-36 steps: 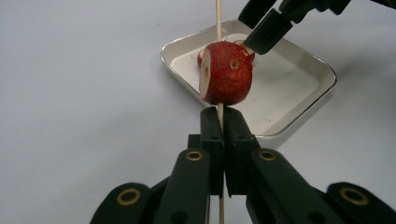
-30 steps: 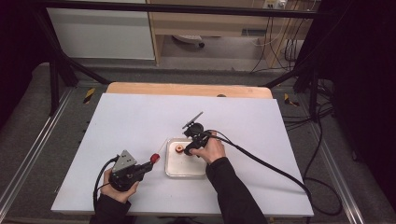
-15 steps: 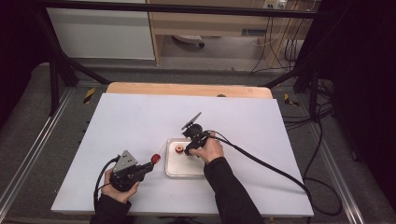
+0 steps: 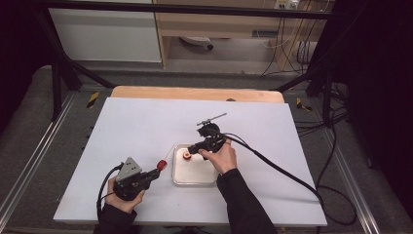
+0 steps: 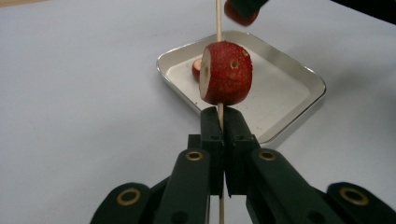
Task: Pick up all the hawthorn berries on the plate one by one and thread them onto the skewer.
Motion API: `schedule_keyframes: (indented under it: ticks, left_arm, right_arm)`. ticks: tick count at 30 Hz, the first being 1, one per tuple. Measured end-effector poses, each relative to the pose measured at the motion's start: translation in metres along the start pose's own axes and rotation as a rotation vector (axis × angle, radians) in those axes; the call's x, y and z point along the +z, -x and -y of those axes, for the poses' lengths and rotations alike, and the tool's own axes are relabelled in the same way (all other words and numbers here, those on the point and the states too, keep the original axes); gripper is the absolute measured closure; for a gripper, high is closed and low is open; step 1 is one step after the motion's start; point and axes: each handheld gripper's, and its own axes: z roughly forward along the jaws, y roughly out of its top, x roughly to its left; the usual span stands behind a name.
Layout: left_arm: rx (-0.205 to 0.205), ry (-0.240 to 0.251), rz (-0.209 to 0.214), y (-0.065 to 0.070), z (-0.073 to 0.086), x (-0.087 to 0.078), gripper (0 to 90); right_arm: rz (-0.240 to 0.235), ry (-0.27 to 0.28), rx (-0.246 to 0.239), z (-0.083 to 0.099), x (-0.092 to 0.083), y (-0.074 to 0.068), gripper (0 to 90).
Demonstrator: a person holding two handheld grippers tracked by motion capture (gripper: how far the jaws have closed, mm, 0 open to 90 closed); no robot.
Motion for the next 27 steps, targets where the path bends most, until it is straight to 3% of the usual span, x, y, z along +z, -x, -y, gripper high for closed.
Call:
schedule_keyframes:
  ticks: [6,13,21,27]
  left_arm:
    - [-0.027,0.062,0.006,0.009,-0.004,-0.008,87.7]
    - [-0.053,0.089,0.011,0.022,-0.008,-0.015,87.8]
    - [-0.060,0.118,0.037,0.037,-0.012,-0.016,87.8]
    - [-0.081,0.116,0.038,0.045,-0.016,-0.012,87.8]
  right_arm:
    - [-0.191,0.246,0.155,0.014,-0.028,-0.004,61.4]
    - [-0.346,0.473,0.303,0.034,-0.033,-0.002,61.4]
    - [-0.441,0.655,0.380,0.047,-0.032,-0.011,61.5]
    - [-0.506,0.760,0.426,0.051,-0.033,-0.016,61.6]
